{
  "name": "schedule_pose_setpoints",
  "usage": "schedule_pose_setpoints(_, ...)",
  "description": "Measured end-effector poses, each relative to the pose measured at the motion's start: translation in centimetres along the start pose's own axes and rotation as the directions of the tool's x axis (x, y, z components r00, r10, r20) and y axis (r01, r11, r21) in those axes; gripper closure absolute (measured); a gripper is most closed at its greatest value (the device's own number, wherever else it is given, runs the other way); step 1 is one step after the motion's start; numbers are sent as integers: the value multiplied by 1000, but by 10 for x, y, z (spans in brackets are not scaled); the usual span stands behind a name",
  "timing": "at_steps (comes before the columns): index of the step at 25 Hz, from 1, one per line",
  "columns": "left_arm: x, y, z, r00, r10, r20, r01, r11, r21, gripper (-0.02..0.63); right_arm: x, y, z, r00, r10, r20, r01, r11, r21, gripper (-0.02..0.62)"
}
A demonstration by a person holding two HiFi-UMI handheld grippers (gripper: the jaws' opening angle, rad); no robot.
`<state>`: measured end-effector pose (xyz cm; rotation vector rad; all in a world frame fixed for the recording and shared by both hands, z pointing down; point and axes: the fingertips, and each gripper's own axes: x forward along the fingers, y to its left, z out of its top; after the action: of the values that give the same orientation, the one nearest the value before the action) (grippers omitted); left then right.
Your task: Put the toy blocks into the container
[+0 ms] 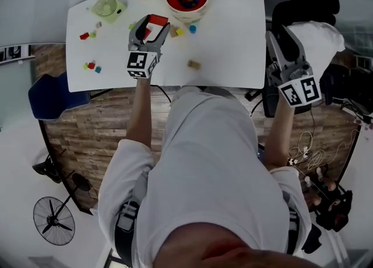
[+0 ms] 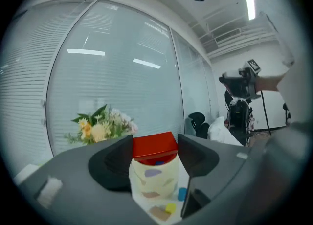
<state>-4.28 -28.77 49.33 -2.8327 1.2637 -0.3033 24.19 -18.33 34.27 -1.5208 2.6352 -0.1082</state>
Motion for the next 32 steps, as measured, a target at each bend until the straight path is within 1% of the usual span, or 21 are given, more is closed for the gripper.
schedule_pose_setpoints(2,21,10,22,999,-26,19,26,999,21,322,-6,4,-4,1000,-13,-1,13,1000,10,465)
schedule_pose_setpoints(4,48,13,27,998,-58,-3,58,997,56,322,-13,8,-9,999,-31,-10,31,999,12,465)
schedule_pose_setpoints(6,78,13,19,995,-86,-40,89,993,75,324,-21,12,-15,998,-50,-26,50,999,6,465)
schedule_pose_setpoints(8,105,12,7,991,-108,-76,114,991,73,324,-28,15,-21,997,-70,-41,70,998,3,465)
schedule_pose_setpoints(11,138,10,-16,983,-122,-136,130,990,49,324,-41,18,-27,993,-106,-53,106,994,7,465)
schedule_pose_setpoints(14,157,10,-35,974,-130,-184,135,991,15,317,-51,18,-31,988,-141,-62,142,990,13,463)
schedule_pose_setpoints(15,160,9,-38,972,-136,-191,141,990,12,299,-52,18,-33,987,-148,-66,150,989,12,463)
schedule_pose_setpoints(18,162,3,-36,972,-160,-174,163,987,2,214,-50,18,-40,984,-154,-88,154,988,1,459)
schedule_pose_setpoints(19,160,1,-32,973,-166,-160,168,986,0,198,-47,19,-44,984,-149,-101,149,989,-6,454)
schedule_pose_setpoints(22,144,0,-16,980,-163,-112,164,986,-2,203,-35,24,-58,983,-117,-140,116,993,-20,440)
schedule_pose_setpoints(23,137,-1,-10,983,-158,-94,158,987,1,220,-30,27,-63,983,-104,-151,102,995,-21,440)
schedule_pose_setpoints(24,128,0,-3,986,-152,-74,152,988,8,273,-25,29,-68,983,-89,-161,87,996,-19,440)
schedule_pose_setpoints(25,117,0,5,988,-144,-49,145,989,18,360,-20,31,-73,983,-74,-170,71,997,-18,440)
schedule_pose_setpoints(26,106,1,14,991,-134,-21,135,990,30,428,-15,34,-78,982,-59,-181,56,998,-21,440)
schedule_pose_setpoints(27,94,2,23,992,-126,8,125,991,40,553,-10,35,-83,980,-44,-193,39,999,-28,439)
schedule_pose_setpoints(28,82,3,31,992,-120,34,119,992,50,609,-4,37,-88,978,-29,-206,21,999,-40,439)
schedule_pose_setpoints(30,58,2,45,991,-117,61,112,991,75,612,9,42,-102,970,3,-243,-23,997,-76,439)
schedule_pose_setpoints(32,31,1,57,992,-102,77,94,991,93,612,24,51,-123,953,45,-299,-83,990,-116,440)
